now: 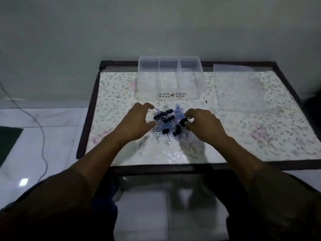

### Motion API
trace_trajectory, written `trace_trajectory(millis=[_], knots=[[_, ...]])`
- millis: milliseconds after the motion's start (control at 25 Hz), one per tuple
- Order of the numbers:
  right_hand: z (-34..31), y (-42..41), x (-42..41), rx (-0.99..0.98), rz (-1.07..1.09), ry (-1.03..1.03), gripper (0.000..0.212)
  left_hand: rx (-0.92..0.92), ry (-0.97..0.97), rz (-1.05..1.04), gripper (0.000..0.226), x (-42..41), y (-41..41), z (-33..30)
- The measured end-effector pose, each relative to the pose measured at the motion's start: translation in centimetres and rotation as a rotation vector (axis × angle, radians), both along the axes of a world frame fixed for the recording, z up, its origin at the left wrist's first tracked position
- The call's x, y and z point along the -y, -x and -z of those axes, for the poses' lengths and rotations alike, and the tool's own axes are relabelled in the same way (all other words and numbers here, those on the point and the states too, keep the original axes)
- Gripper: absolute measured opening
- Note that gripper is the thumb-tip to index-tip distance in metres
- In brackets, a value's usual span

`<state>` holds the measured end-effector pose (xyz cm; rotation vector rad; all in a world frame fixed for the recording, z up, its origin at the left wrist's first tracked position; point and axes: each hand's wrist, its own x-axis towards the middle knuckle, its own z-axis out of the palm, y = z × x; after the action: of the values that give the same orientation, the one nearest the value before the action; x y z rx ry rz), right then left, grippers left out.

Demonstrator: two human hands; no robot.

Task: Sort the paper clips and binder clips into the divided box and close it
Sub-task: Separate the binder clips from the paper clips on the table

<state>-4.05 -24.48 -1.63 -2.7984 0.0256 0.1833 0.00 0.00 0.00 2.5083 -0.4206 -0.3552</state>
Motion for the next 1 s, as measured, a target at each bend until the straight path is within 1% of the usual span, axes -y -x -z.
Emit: trace_trajectory(millis=[80, 120, 200, 280, 360, 400, 440, 520, 600, 640, 680, 720, 760, 800, 840, 920, 960, 1000], knots=[[1.9, -1.5, 0.9, 0.058, 0.033, 0.049, 0.032, 0.017, 0.009, -0.028, 0.049, 1.1, -3.5, 1.5], [2.7, -1.7, 1.1, 0.055, 0.024, 0.074, 0.034, 0.019, -0.033, -0.021, 0.046, 1.5, -4.9, 2.1], [4.0, -2.4, 1.1, 0.002, 0.001, 0.110, 0.035, 0.014, -0.126, 0.062, 0.039, 2.6, -6.9, 3.5], [4.3, -3.4, 0.8, 0.020, -0.016, 0.089, 0.033, 0.017, -0.184, 0.137, 0.030, 3.3, -7.4, 4.8], [4.3, -3.8, 0.6, 0.016, 0.023, 0.003, 0.032, 0.059, -0.188, 0.118, 0.019, 3.5, -7.3, 5.5], [4.1, -3.9, 0.6, -0.008, 0.078, -0.088, 0.031, 0.079, -0.156, 0.072, 0.015, 3.4, -7.2, 5.4], [4.0, -4.0, 0.6, -0.028, 0.157, -0.222, 0.029, 0.082, -0.101, 0.027, 0.016, 3.3, -7.2, 5.2], [3.4, -4.3, 0.7, -0.081, 0.362, -0.616, 0.020, 0.027, 0.026, -0.017, 0.014, 2.9, -7.1, 4.3], [2.3, -4.8, 0.3, -0.183, 0.583, -1.081, 0.008, -0.146, 0.226, -0.093, 0.007, 2.5, -6.7, 3.3], [1.7, -5.1, 0.2, -0.227, 0.653, -1.247, 0.012, -0.283, 0.392, -0.188, 0.012, 2.5, -6.4, 2.7], [1.6, -5.4, 0.0, -0.255, 0.686, -1.329, 0.018, -0.424, 0.580, -0.313, 0.017, 2.5, -6.0, 2.2], [1.5, -5.6, -0.3, -0.274, 0.682, -1.328, 0.020, -0.572, 0.762, -0.439, 0.021, 2.7, -5.7, 1.8], [1.6, -5.8, -0.7, -0.268, 0.637, -1.243, 0.018, -0.691, 0.907, -0.529, 0.027, 2.8, -5.5, 1.7], [2.1, -5.9, -1.1, -0.226, 0.546, -1.064, 0.012, -0.768, 0.986, -0.571, 0.032, 2.8, -5.4, 1.6], [2.7, -5.9, -1.4, -0.154, 0.413, -0.815, 0.010, -0.818, 1.018, -0.573, 0.032, 2.8, -5.3, 1.4], [4.1, -5.7, -2.2, -0.027, 0.128, -0.328, 0.020, -0.865, 1.050, -0.555, 0.015, 2.6, -5.6, 1.1], [4.6, -5.6, -2.5, -0.005, 0.026, -0.178, 0.025, -0.871, 1.060, -0.547, 0.011, 2.7, -5.8, 1.1], [5.0, -5.7, -2.9, 0.001, -0.036, -0.109, 0.027, -0.863, 1.048, -0.529, 0.013, 2.7, -6.0, 1.3]])
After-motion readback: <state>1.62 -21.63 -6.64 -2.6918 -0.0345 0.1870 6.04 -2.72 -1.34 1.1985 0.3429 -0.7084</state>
